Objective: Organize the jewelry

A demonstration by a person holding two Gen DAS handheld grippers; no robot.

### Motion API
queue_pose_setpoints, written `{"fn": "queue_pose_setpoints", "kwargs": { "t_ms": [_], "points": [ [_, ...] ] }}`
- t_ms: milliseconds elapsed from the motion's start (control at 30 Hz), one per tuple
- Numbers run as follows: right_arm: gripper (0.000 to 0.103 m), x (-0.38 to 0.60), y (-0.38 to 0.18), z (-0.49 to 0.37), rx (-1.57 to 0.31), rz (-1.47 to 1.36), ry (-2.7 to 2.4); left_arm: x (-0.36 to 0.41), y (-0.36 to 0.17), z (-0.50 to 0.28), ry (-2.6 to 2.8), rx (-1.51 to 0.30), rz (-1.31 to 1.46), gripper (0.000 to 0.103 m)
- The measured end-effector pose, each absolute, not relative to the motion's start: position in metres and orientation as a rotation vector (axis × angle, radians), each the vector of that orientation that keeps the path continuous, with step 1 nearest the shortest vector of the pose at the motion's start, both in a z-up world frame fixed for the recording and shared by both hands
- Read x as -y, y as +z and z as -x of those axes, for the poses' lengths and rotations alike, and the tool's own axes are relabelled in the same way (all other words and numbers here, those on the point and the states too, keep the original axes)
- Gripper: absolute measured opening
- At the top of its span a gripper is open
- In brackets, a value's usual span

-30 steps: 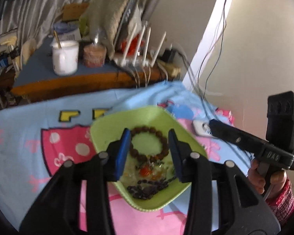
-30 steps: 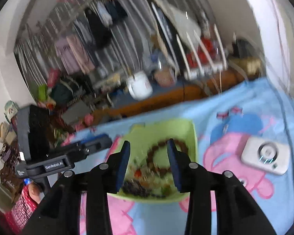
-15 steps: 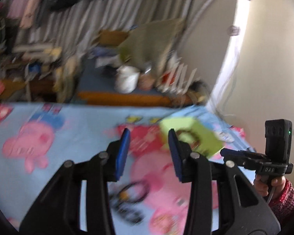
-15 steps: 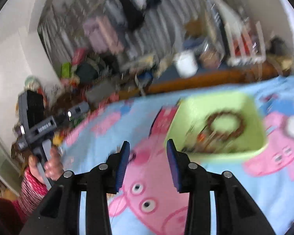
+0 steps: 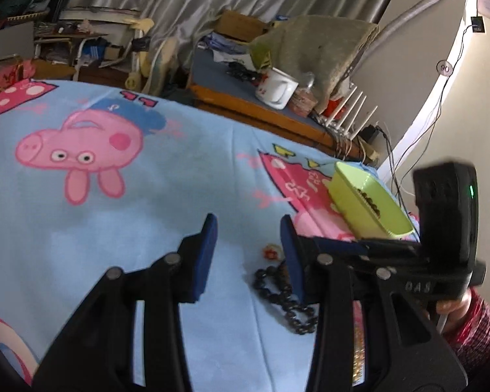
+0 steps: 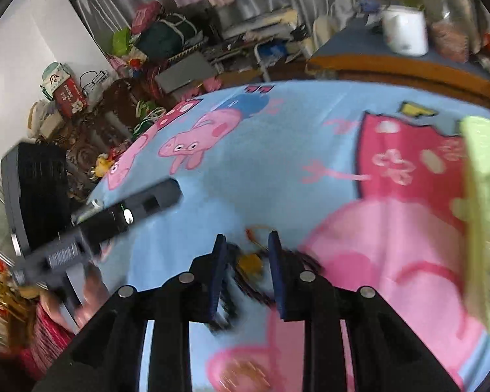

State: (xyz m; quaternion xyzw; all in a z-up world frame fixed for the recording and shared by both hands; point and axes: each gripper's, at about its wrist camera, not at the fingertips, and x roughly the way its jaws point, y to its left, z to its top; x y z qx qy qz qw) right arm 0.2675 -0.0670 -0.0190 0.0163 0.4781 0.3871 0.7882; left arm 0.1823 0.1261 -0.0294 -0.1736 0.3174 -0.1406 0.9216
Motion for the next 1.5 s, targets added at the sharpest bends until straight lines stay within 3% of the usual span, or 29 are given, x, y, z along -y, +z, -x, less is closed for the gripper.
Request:
{"fn": "queue_pose_setpoints", "kwargs": {
  "t_ms": [133, 233, 533, 700, 767, 833, 867, 1167, 1500],
  "points": [
    [0.000, 0.048, -0.031, -0.279, -1.051, 0.102, 0.763, -0.123, -0.028, -0.182, -0.291, -0.639, 0.329, 0.038],
    [0.000, 0.070, -0.027, -0.285, -1.050, 0.003, 0.741, -0.117, -0.026, -0.178, -0.311, -0.628, 0.301, 0.038],
    [0.000, 0.124, -0.001, -0.229, -0.876, 0.078, 0.725, -0.066, -0.021, -0.170, -0.482, -0.643, 0.126, 0.038],
    [0.000, 0.134, -0.016, -0.209, -0.883, 0.058, 0.729, -0.034, -0.045, -0.193, -0.367, -0.834, -0.045, 0.038],
    [0.000, 0.140, -0.019, -0.208, -0.890, 0.027, 0.727, -0.031, -0.047, -0.197, -0.332, -0.847, -0.059, 0.034],
    [0.000, 0.145, -0.020, -0.205, -0.893, 0.005, 0.727, -0.034, -0.045, -0.198, -0.306, -0.850, -0.072, 0.004],
    [0.000, 0.150, -0.019, -0.203, -0.892, -0.006, 0.729, -0.036, -0.043, -0.197, -0.324, -0.856, -0.048, 0.000],
    [0.000, 0.163, -0.011, -0.198, -0.867, -0.049, 0.726, -0.054, -0.011, -0.176, -0.354, -0.736, 0.086, 0.000],
    [0.000, 0.174, -0.020, -0.192, -0.887, -0.083, 0.716, -0.011, -0.039, -0.198, -0.399, -0.844, -0.101, 0.000]
  ]
}}
